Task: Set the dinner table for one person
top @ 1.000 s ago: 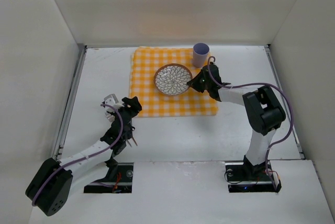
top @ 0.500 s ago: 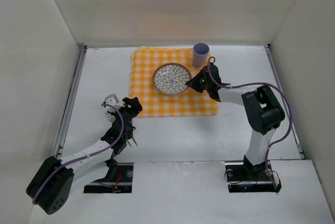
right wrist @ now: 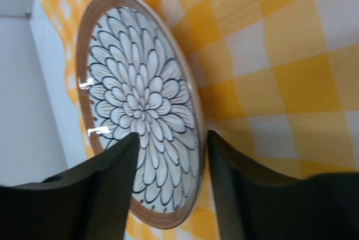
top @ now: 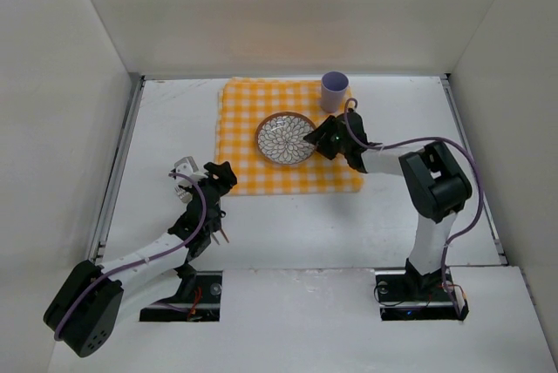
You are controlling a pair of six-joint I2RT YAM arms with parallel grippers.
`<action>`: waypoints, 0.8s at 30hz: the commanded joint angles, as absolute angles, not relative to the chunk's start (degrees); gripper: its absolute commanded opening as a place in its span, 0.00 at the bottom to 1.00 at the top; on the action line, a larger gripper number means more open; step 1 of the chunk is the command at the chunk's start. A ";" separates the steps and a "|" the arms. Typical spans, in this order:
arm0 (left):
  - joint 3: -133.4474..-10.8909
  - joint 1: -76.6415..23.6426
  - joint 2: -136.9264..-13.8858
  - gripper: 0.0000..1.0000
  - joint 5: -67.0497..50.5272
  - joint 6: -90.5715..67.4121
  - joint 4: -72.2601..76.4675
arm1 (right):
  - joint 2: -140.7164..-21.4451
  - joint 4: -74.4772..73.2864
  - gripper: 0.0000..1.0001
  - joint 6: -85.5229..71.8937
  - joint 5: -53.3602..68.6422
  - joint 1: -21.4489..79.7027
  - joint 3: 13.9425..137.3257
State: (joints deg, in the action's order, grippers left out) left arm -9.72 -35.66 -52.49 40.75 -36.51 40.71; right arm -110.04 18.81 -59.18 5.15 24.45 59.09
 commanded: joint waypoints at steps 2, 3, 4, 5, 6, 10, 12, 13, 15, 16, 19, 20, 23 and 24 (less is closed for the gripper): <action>-10.72 -35.38 -51.94 0.57 41.75 -36.30 41.49 | -103.72 24.00 0.63 -57.22 5.36 24.92 58.01; -10.90 -35.29 -51.94 0.57 41.75 -36.30 40.88 | -102.06 23.39 0.65 -56.09 5.27 24.92 57.31; -11.07 -35.11 -51.94 0.57 41.92 -36.30 40.35 | -100.47 22.86 0.66 -55.20 4.84 24.92 56.43; -11.51 -34.85 -52.20 0.57 42.27 -36.56 39.56 | -99.15 22.33 0.67 -54.41 4.49 24.92 55.73; -12.12 -34.59 -52.38 0.57 42.71 -37.00 38.59 | -96.88 21.45 0.68 -53.36 3.70 24.92 54.24; -15.20 -35.02 -51.51 0.55 44.21 -38.49 30.61 | -88.27 19.60 0.67 -49.05 1.41 24.92 48.62; -18.70 -35.81 -49.67 0.51 45.08 -39.63 20.62 | -83.69 19.25 0.56 -46.86 -0.26 25.00 45.46; -20.37 -36.25 -48.35 0.47 45.35 -40.68 14.65 | -81.50 19.07 0.45 -45.54 -1.05 25.44 43.87; -23.01 -36.78 -45.89 0.36 45.09 -43.40 3.75 | -77.36 18.55 0.17 -43.43 -2.98 26.93 41.06; -24.33 -36.87 -45.01 0.30 44.65 -44.98 -2.49 | -75.60 18.20 0.10 -42.11 -3.95 27.89 39.91; -28.11 -36.35 -43.95 0.25 41.94 -51.56 -20.15 | -71.47 17.05 0.08 -38.85 -6.93 30.97 37.10; -28.91 -35.91 -44.12 0.25 40.36 -54.11 -25.17 | -70.41 17.14 0.09 -38.41 -7.90 31.85 36.22; -28.57 -35.29 -45.26 0.27 38.33 -58.43 -30.84 | -68.12 17.49 0.15 -37.88 -8.96 33.44 35.25; -28.56 -35.29 -45.79 0.29 37.71 -59.67 -31.55 | -67.68 17.75 0.17 -37.97 -8.96 33.70 35.07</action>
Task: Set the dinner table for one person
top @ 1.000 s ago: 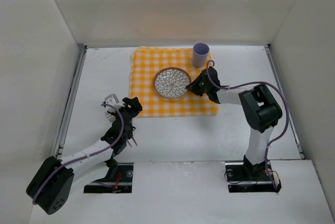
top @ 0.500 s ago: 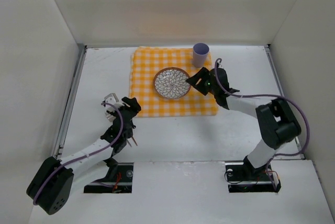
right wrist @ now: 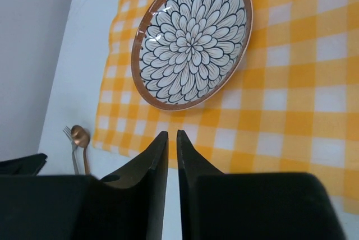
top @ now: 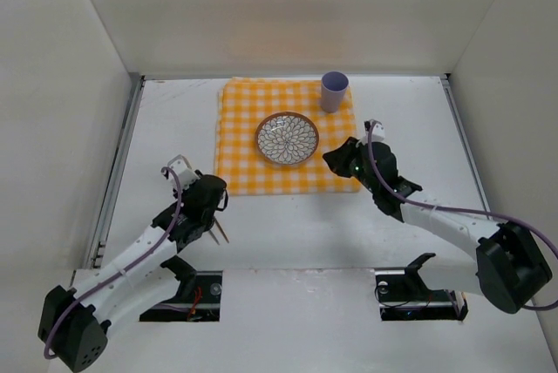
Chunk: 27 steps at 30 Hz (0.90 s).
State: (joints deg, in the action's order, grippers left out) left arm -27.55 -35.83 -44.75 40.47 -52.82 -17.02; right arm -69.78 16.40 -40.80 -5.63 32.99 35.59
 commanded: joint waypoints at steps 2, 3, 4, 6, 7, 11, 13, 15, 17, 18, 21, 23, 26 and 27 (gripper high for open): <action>-29.09 -36.16 -48.24 0.33 36.39 -61.52 -32.25 | -67.50 18.80 0.23 -38.14 -8.79 33.79 34.28; -29.18 -36.51 -49.12 0.33 36.39 -61.96 -32.43 | -67.59 19.24 0.24 -38.23 -8.35 33.79 34.02; -29.27 -36.78 -50.09 0.34 36.39 -62.92 -32.52 | -67.76 19.34 0.24 -38.23 -8.18 33.79 33.93; -29.18 -37.13 -51.59 0.34 36.21 -64.94 -32.43 | -68.46 19.60 0.25 -38.14 -8.17 33.79 33.93; -29.09 -37.39 -52.46 0.34 35.95 -65.56 -32.08 | -68.99 19.60 0.25 -38.32 -8.09 33.79 34.01; -28.65 -38.54 -56.33 0.34 36.30 -66.18 -31.20 | -69.61 19.86 0.26 -38.58 -7.30 34.41 34.28; -28.48 -38.19 -58.61 0.33 35.86 -66.62 -30.76 | -69.61 20.30 0.27 -38.58 -7.21 34.41 34.19; -28.39 -38.19 -60.72 0.31 35.95 -66.80 -29.54 | -69.61 20.30 0.27 -38.67 -7.12 34.41 34.10; -28.21 -38.01 -61.96 0.29 35.86 -66.54 -27.87 | -69.52 20.30 0.27 -38.67 -6.94 34.67 34.19; -28.39 -37.92 -62.48 0.28 35.77 -66.27 -27.43 | -69.52 20.39 0.27 -38.67 -6.94 34.67 34.19; -28.83 -37.31 -64.33 0.26 35.95 -65.39 -26.55 | -69.26 20.39 0.27 -38.67 -6.86 34.67 34.01; -28.57 -36.52 -65.82 0.26 35.51 -65.13 -25.23 | -68.65 20.39 0.28 -38.41 -7.12 34.67 33.93; -27.95 -35.64 -67.76 0.24 33.93 -64.51 -23.65 | -68.47 20.30 0.28 -38.32 -7.12 34.67 33.75; -27.43 -35.29 -68.02 0.22 33.75 -64.42 -23.29 | -68.21 20.22 0.28 -38.41 -7.03 34.67 33.66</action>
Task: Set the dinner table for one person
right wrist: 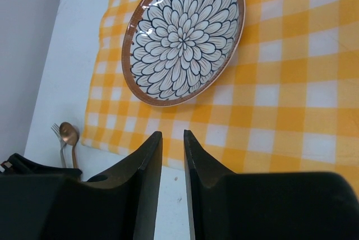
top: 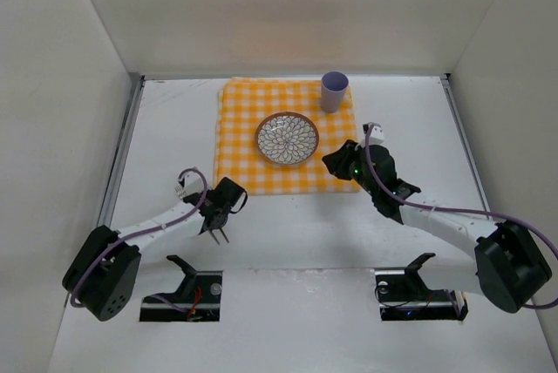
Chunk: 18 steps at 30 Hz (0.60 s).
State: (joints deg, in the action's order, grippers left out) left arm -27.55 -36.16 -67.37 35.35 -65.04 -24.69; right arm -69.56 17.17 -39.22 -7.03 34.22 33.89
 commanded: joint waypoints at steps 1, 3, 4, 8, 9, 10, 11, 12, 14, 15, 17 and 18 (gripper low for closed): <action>-26.99 -34.94 -68.11 0.20 33.58 -64.42 -22.94 | -67.94 20.30 0.28 -38.41 -7.21 34.67 33.58; -26.46 -33.89 -68.03 0.15 33.14 -64.42 -23.03 | -67.68 20.39 0.28 -38.41 -7.38 34.67 33.31; -26.28 -33.27 -67.59 0.11 33.05 -64.42 -23.29 | -67.68 20.39 0.28 -38.50 -7.38 34.67 33.22; -27.33 -32.83 -61.63 0.03 34.01 -61.80 -25.30 | -68.11 20.39 0.28 -38.58 -7.56 34.32 33.22; -28.12 -32.83 -59.96 0.03 34.71 -60.83 -26.44 | -68.12 20.39 0.28 -38.67 -7.56 34.23 33.22; -29.43 -32.83 -57.85 0.03 35.67 -59.78 -28.20 | -68.12 20.39 0.28 -38.67 -7.56 34.06 33.14; -30.92 -32.91 -55.92 0.03 36.73 -58.72 -30.04 | -68.12 20.39 0.28 -38.67 -7.56 33.97 33.13; -32.24 -33.00 -54.68 0.02 37.61 -57.84 -31.45 | -67.94 20.39 0.28 -38.67 -7.65 33.79 33.05; -36.54 -33.26 -52.83 0.02 39.28 -55.73 -34.70 | -67.59 20.56 0.28 -38.93 -8.43 33.36 32.61; -39.09 -33.53 -52.74 0.02 39.81 -54.59 -35.67 | -66.98 20.65 0.28 -39.28 -9.13 32.74 32.17; -43.31 -34.49 -53.69 0.02 39.99 -51.96 -35.42 | -65.05 20.83 0.29 -40.34 -10.45 31.17 30.86; -45.68 -35.54 -55.18 0.02 39.73 -50.81 -34.11 | -63.91 20.92 0.30 -40.60 -10.98 30.29 30.15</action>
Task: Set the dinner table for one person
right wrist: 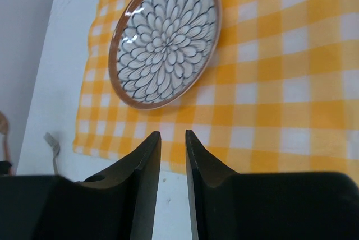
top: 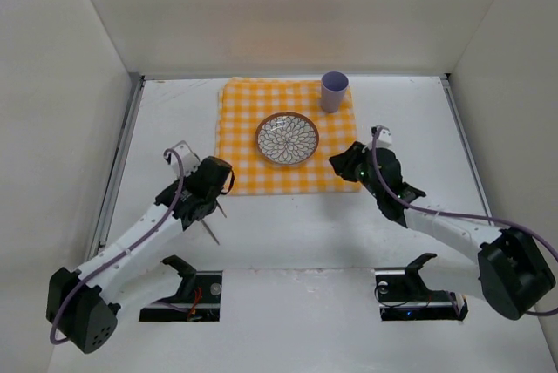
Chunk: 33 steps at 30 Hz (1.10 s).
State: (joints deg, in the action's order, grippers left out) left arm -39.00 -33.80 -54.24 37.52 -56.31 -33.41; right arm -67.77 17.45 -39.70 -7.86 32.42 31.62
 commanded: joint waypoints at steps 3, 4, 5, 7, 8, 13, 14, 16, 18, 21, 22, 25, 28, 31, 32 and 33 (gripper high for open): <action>-52.36 -39.57 -62.72 0.02 38.76 -47.12 -27.80 | -61.09 21.01 0.40 -41.74 -13.35 27.65 28.31; -55.08 -41.25 -66.32 0.02 38.32 -45.54 -24.99 | -60.39 20.92 0.43 -42.10 -14.14 27.03 27.78; -57.11 -42.31 -69.23 0.02 37.97 -44.40 -22.87 | -59.95 20.66 0.46 -42.45 -14.76 26.50 27.51; -63.08 -45.20 -77.48 0.03 35.70 -41.15 -16.64 | -58.19 20.65 0.50 -43.67 -16.51 25.01 26.03; -65.02 -45.91 -80.39 0.03 34.73 -40.26 -14.44 | -57.14 20.83 0.52 -44.46 -17.31 24.22 25.15; -81.00 -48.91 -99.45 0.03 28.84 -37.27 -8.35 | -54.32 20.83 0.54 -45.61 -18.19 21.67 23.38; -83.56 -49.26 -102.02 0.03 27.78 -37.00 -8.35 | -54.49 20.83 0.54 -45.88 -17.93 21.66 23.38; -89.18 -50.40 -107.55 0.03 25.94 -36.39 -8.00 | -55.28 21.00 0.54 -45.88 -17.49 21.84 23.73; -93.50 -50.93 -111.52 0.03 25.05 -36.04 -8.17 | -55.72 21.01 0.54 -45.88 -17.40 21.84 23.82; -98.25 -51.46 -116.53 0.03 24.08 -35.95 -8.00 | -55.99 21.18 0.54 -46.23 -17.32 21.66 23.64; -99.04 -51.46 -117.59 0.03 23.91 -36.21 -8.00 | -55.90 21.18 0.54 -46.23 -17.23 21.84 23.64; -102.12 -51.46 -121.63 0.03 23.29 -37.26 -8.43 | -55.55 21.18 0.54 -46.23 -17.40 21.58 23.47; -103.97 -51.37 -124.80 0.04 22.94 -38.23 -8.26 | -55.20 21.18 0.54 -46.49 -17.23 21.31 23.29; -105.47 -51.20 -127.26 0.04 22.94 -39.63 -8.44 | -54.84 21.18 0.54 -46.14 -17.58 21.40 23.29; -105.82 -51.11 -127.87 0.04 23.03 -40.25 -8.52 | -55.02 21.18 0.54 -46.40 -17.32 21.14 23.20; -105.91 -51.02 -128.32 0.04 23.11 -40.60 -8.53 | -55.19 21.18 0.54 -46.49 -17.14 21.14 23.20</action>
